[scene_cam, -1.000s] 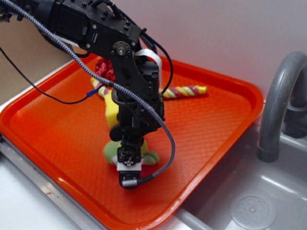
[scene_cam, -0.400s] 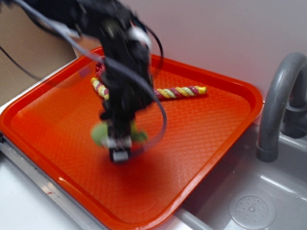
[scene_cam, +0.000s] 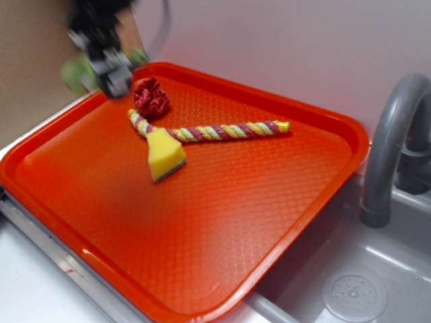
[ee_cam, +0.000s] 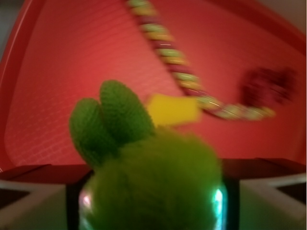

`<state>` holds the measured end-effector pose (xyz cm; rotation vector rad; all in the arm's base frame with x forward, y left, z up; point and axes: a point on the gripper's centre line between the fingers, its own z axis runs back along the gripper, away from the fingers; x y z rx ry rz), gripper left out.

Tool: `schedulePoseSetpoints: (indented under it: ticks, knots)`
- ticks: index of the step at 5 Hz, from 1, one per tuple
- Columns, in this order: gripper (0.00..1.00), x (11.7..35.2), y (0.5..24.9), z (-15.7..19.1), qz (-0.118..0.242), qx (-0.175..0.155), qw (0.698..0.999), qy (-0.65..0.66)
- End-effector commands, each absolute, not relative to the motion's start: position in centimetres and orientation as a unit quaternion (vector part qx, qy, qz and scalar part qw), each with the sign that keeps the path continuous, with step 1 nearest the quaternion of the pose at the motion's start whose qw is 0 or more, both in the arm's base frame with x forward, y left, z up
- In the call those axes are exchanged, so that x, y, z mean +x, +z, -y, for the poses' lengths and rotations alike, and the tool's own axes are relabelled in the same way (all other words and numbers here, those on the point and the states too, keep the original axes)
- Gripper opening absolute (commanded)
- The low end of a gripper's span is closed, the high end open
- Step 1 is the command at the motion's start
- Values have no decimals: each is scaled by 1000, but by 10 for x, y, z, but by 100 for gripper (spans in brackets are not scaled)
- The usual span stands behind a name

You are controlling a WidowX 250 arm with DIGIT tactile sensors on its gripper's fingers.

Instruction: Grab the green animal.

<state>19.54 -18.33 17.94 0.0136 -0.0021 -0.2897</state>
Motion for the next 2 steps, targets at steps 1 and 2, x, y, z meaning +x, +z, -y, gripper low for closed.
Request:
schedulePoseSetpoints:
  ticks: [1,2]
  knots:
    - [0,149,245,136,83,30,995,-39]
    - [0,147,243,124,91,15,995,-30]
